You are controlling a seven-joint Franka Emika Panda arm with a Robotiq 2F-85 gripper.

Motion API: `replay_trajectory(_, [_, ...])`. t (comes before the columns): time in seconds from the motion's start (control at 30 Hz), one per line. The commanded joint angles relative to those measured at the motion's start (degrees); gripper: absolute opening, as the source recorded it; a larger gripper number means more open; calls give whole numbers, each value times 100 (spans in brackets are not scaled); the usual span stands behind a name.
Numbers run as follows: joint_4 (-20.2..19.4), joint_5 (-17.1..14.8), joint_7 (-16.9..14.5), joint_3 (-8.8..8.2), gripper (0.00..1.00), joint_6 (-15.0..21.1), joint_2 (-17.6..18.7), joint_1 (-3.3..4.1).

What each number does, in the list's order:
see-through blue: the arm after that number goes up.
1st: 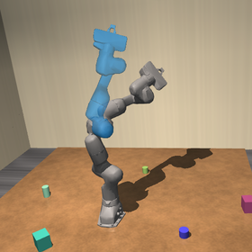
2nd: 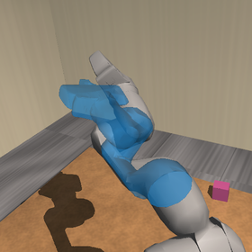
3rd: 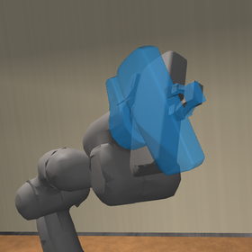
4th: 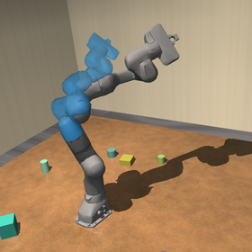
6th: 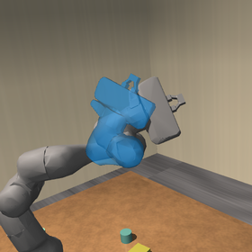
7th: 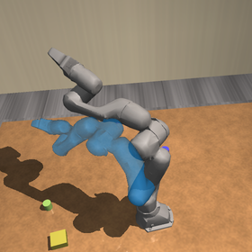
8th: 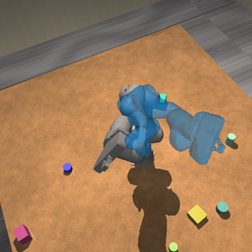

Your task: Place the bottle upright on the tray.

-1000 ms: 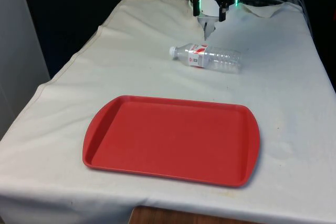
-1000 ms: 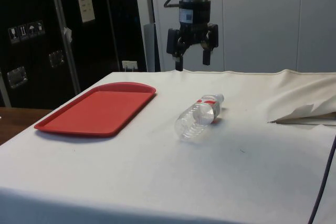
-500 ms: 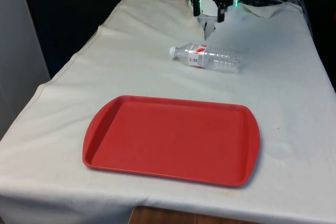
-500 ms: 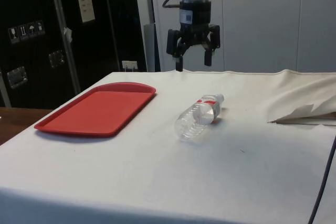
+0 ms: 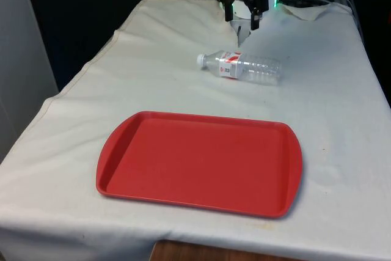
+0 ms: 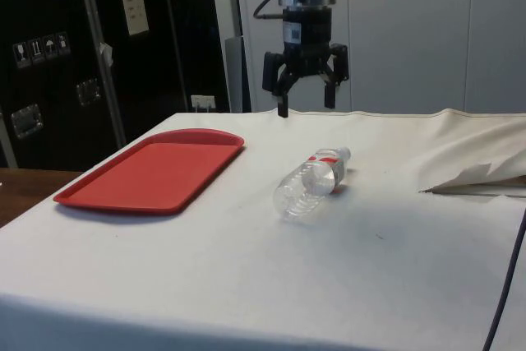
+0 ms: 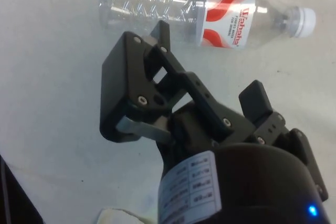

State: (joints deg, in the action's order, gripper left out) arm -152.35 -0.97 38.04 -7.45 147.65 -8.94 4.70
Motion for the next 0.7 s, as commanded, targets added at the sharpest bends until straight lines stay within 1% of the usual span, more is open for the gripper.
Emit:
replay_trajectory(0.0, [0,0,23,0,100,0,6,0])
replay_trajectory(0.03, [-11,29,115,6,100,69,34,-17])
replay_trajectory(0.13, [-11,17,218,6,100,63,52,-17])
replay_trajectory(0.27, [-11,11,327,0,100,63,63,-17])
replay_trajectory(0.3, [0,0,281,0,100,0,52,0])
replay_trajectory(0.33, [-17,6,355,0,100,63,63,-17])
replay_trajectory(0.63, [-29,-17,636,0,100,80,92,-11])
replay_trajectory(0.67, [-6,0,619,0,100,0,80,-6])
